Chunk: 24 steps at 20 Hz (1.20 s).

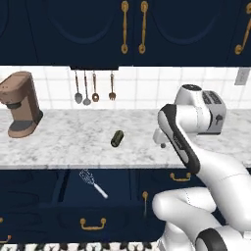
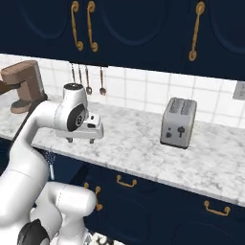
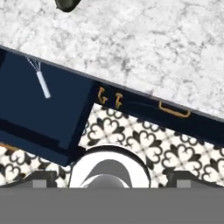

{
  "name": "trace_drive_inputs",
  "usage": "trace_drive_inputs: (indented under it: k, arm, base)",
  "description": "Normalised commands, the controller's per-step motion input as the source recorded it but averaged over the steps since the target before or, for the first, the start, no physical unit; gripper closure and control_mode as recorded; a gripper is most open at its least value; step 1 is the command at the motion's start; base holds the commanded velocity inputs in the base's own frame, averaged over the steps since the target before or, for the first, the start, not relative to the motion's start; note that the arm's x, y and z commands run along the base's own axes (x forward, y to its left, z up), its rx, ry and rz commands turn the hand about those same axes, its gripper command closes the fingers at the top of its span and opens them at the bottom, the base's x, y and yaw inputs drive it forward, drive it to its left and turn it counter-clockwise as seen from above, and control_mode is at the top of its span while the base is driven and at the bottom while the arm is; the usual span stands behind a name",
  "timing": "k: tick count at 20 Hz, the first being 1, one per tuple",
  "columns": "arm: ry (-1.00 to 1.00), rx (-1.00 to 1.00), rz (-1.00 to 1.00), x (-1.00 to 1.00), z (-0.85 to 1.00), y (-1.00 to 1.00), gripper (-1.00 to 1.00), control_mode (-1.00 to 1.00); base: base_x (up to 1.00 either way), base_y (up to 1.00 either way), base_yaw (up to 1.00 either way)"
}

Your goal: Pick the whisk from the drawer and place it on the counter.

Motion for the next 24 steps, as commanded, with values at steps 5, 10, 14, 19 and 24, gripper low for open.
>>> trace_drive_inputs:
  k: [5,10,14,19,24]
  arm:
    - [0.00,0.00,0.00,0.00,0.00,0.00,-1.00,1.00]
    - [0.00,0.00,0.00,0.00,0.00,0.00,-1.00,1.00]
    - [0.00,0.00,0.00,0.00,0.00,0.00,-1.00,1.00]
    - [0.00,0.00,0.00,0.00,0.00,0.00,-1.00,1.00]
    - [0.00,0.00,0.00,0.00,0.00,0.00,-1.00,1.00]
  base:
    - [-0.09,-0.01,0.84]
    - [0.00,-0.15,0.90]
    - [-0.07,-0.39,0.88]
    - [-0.21,-0.81,0.58]
    - [-0.41,-0.80,0.20]
